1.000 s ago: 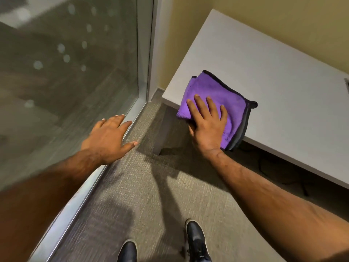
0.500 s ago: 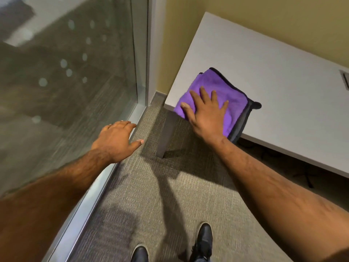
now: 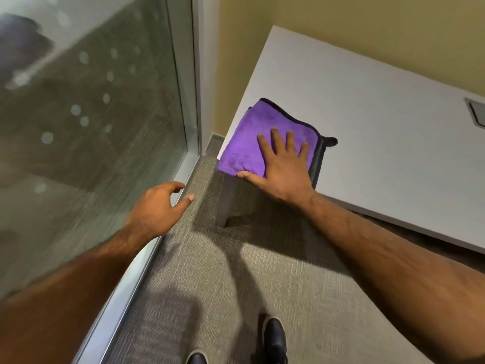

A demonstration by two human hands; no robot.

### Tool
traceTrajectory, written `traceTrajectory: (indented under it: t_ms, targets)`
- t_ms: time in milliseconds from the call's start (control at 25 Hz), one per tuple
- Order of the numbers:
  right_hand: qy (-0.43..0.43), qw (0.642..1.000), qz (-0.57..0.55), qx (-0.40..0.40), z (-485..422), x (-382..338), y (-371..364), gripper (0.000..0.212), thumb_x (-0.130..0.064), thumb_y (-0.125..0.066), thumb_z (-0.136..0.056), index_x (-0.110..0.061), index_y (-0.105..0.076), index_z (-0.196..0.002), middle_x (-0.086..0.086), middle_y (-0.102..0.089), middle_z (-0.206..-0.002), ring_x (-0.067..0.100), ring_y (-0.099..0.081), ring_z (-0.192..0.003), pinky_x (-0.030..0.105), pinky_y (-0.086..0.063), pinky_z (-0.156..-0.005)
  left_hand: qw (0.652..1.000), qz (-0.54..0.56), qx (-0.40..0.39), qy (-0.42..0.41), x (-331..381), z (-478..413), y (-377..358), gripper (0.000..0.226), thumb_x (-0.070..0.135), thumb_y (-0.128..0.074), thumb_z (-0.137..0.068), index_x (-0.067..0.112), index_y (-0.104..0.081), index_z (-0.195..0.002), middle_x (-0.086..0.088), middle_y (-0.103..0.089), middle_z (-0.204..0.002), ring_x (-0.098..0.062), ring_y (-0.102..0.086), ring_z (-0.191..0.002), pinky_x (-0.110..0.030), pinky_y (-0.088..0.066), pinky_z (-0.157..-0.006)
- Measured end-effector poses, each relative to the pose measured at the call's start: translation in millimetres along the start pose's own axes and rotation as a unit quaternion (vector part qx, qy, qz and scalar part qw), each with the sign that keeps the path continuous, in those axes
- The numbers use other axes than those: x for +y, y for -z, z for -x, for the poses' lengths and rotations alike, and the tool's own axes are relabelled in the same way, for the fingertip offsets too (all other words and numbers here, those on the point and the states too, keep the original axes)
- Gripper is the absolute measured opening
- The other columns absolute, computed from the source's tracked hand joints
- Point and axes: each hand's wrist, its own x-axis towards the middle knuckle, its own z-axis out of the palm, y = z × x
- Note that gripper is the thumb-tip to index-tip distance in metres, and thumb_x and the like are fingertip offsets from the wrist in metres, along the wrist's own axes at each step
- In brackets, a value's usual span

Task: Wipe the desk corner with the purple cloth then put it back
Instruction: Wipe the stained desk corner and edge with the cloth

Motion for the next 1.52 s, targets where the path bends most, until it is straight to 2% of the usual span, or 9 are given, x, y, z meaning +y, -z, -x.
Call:
traceTrajectory:
  t_ms: [160, 560, 680, 840, 1000, 1200, 1360, 1440, 1520]
  targets:
    - [0.053, 0.996, 0.057, 0.036, -3, -37, -11, 0.081, -0.067, -0.035, -0.092, -0.016, -0.022, -0.153, 0.009, -0.022, -0.163, 0.047, -0.021, -0.145, 0.074, -0.024, -0.108, 0.999, 0.003, -0.005, 0.044, -14, -3, -10, 0.055, 0.057, -0.053, -0.088, 0.019, -0.060, -0.127, -0.004, -0.068, -0.125, -0.026, -0.062, -0.114, -0.043, -0.049, -0.098]
    - [0.204, 0.978, -0.015, 0.049, -14, -49, -1, 0.051, -0.036, -0.052, -0.096, -0.023, -0.043, -0.144, 0.002, -0.036, -0.158, 0.037, -0.026, -0.147, 0.063, -0.026, -0.112, 0.998, 0.034, -0.015, 0.059, -30, 2, -18, 0.061, 0.067, -0.048, -0.082, 0.025, -0.060, -0.124, -0.003, -0.071, -0.118, -0.025, -0.064, -0.108, -0.045, -0.051, -0.095]
    - [0.109, 0.981, -0.131, 0.091, 1, -16, 3, 0.048, -0.042, -0.051, -0.097, -0.021, -0.049, -0.141, 0.004, -0.043, -0.154, 0.031, -0.037, -0.143, 0.064, -0.026, -0.113, 0.997, 0.056, -0.011, 0.049, -27, -6, -17, 0.056, 0.063, -0.052, -0.085, 0.025, -0.059, -0.126, -0.002, -0.071, -0.117, -0.021, -0.064, -0.106, -0.041, -0.051, -0.094]
    - [-0.016, 0.978, -0.203, 0.040, -61, -12, 19, 0.051, -0.052, -0.037, -0.100, -0.022, -0.048, -0.140, 0.001, -0.044, -0.153, 0.027, -0.033, -0.143, 0.062, -0.014, -0.118, 0.997, 0.062, -0.016, 0.038, -25, -8, -20, 0.054, 0.060, -0.050, -0.088, 0.025, -0.056, -0.129, 0.000, -0.069, -0.122, -0.018, -0.063, -0.110, -0.037, -0.049, -0.092]
    - [0.060, 0.988, -0.136, -0.046, -138, -29, 36, 0.048, -0.052, -0.043, -0.096, -0.014, -0.062, -0.117, 0.012, -0.058, -0.134, 0.032, -0.044, -0.132, 0.055, -0.031, -0.110, 0.997, 0.070, -0.017, 0.038, -33, -4, -28, 0.048, 0.056, -0.048, -0.091, 0.026, -0.057, -0.127, 0.000, -0.069, -0.122, -0.017, -0.062, -0.110, -0.037, -0.049, -0.093]
    - [0.133, 0.967, 0.085, -0.197, -154, -70, 51, 0.049, -0.055, -0.050, -0.090, -0.013, -0.067, -0.107, 0.017, -0.067, -0.117, 0.035, -0.057, -0.115, 0.060, -0.021, -0.112, 0.995, 0.077, -0.016, 0.056, -40, 4, -34, 0.040, 0.051, -0.051, -0.089, 0.028, -0.061, -0.121, 0.003, -0.070, -0.117, -0.018, -0.063, -0.108, -0.040, -0.050, -0.094]
    - [0.236, 0.957, 0.070, -0.151, -100, -87, 46, 0.042, -0.056, -0.049, -0.086, -0.018, -0.050, -0.067, 0.006, -0.057, -0.066, 0.029, -0.056, -0.075, 0.048, -0.039, -0.091, 0.996, 0.055, -0.018, 0.073, -41, 0, -28, 0.026, 0.040, -0.055, -0.089, 0.030, -0.066, -0.111, 0.007, -0.073, -0.110, -0.017, -0.066, -0.103, -0.034, -0.050, -0.089]
    - [0.290, 0.951, 0.043, -0.103, -72, -87, 42, 0.037, -0.055, -0.053, -0.081, -0.021, -0.050, -0.067, 0.005, -0.056, -0.063, 0.029, -0.056, -0.068, 0.042, -0.041, -0.079, 0.996, 0.041, -0.023, 0.075, -43, 0, -23, 0.021, 0.037, -0.056, -0.088, 0.032, -0.067, -0.105, 0.010, -0.073, -0.105, -0.016, -0.066, -0.099, -0.032, -0.050, -0.084]
    - [0.340, 0.937, 0.031, -0.076, -53, -80, 35, 0.030, -0.050, -0.059, -0.078, -0.020, -0.059, -0.081, 0.004, -0.063, -0.076, 0.028, -0.061, -0.085, 0.042, -0.043, -0.083, 0.996, 0.036, -0.028, 0.074, -46, 1, -19, 0.021, 0.035, -0.056, -0.088, 0.032, -0.068, -0.105, 0.011, -0.072, -0.103, -0.014, -0.065, -0.096, -0.030, -0.048, -0.081]
